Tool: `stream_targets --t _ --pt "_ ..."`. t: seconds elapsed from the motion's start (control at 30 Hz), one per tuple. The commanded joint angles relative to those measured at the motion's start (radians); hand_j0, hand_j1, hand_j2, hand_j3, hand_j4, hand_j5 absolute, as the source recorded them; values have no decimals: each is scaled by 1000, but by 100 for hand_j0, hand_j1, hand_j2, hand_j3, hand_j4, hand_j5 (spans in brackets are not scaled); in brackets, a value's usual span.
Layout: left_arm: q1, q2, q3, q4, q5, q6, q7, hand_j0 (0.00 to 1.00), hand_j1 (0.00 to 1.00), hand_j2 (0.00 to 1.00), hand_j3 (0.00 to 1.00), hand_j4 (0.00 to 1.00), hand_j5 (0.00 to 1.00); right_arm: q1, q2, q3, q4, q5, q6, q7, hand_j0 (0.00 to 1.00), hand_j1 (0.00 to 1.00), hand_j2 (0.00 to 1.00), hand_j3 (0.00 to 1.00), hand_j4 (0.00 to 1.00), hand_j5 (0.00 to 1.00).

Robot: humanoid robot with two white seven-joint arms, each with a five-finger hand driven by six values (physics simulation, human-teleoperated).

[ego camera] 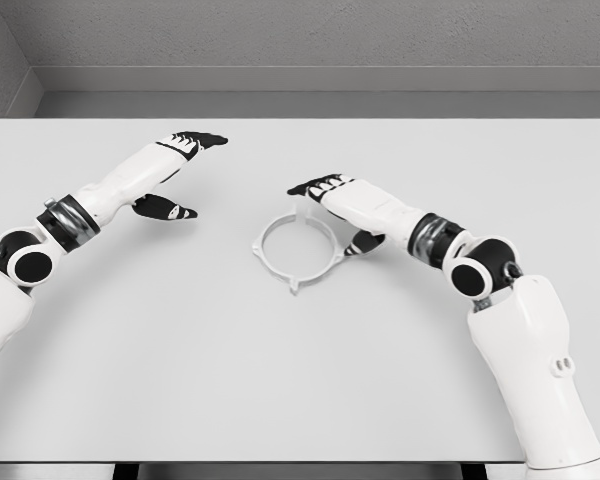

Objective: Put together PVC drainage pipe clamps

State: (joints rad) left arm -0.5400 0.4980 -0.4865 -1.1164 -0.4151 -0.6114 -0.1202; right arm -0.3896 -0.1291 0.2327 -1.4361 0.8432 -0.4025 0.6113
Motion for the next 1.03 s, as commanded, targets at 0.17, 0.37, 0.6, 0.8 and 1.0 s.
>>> stream_targets --t 0.17,0.37,0.6,0.8,1.0 --pt "0 1 2 0 7 1 1 100 100 100 100 100 100 -3 5 17 0 -6 14 0 100 100 100 100 100 100" --pt "0 1 0 1 6 1 1 100 100 100 100 100 100 -14 -3 -27 3 -6 14 0 100 100 100 100 100 100" --pt "-6 24 2 0 7 1 1 100 100 100 100 100 100 54 -92 -197 -222 -76 8 0 100 100 100 100 100 100" --pt "5 122 60 10 7 1 1 100 100 100 100 100 100 212 -485 -322 -328 -601 -62 0 100 100 100 100 100 100" --pt "28 136 82 10 6 1 1 100 100 100 100 100 100 276 -494 -355 -326 -599 -116 0 100 100 100 100 100 100"
